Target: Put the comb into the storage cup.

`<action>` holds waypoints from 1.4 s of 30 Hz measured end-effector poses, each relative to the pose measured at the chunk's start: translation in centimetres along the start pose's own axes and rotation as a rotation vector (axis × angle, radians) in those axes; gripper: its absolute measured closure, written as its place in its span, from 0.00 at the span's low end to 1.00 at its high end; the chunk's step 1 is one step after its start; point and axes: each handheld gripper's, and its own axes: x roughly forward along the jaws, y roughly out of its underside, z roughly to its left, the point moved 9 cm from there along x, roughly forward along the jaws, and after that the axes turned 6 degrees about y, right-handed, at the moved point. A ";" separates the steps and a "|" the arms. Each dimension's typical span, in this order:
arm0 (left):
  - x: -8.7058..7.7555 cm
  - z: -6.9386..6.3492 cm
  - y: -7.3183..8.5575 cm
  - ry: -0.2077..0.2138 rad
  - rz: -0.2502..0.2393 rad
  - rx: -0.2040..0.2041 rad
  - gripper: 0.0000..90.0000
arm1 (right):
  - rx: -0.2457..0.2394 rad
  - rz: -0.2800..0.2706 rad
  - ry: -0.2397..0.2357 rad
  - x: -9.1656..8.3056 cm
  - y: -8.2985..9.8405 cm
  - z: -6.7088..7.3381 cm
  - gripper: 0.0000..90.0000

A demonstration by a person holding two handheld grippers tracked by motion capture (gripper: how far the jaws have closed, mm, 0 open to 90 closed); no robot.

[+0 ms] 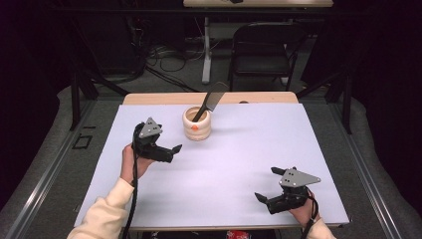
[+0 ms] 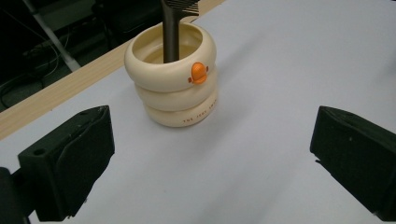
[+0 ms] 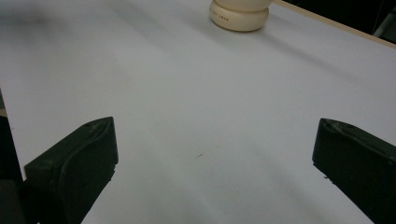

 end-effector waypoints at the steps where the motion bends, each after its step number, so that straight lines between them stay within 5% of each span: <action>1: -0.1 -0.1 0.1 -0.001 -0.002 -0.003 0.00 | 0.000 0.000 0.000 0.0 0.0 0.0 0.00; 42: -3.2 -3.5 5.6 -0.017 -0.017 -0.026 0.00 | -0.001 0.005 -0.001 0.0 0.1 0.1 0.00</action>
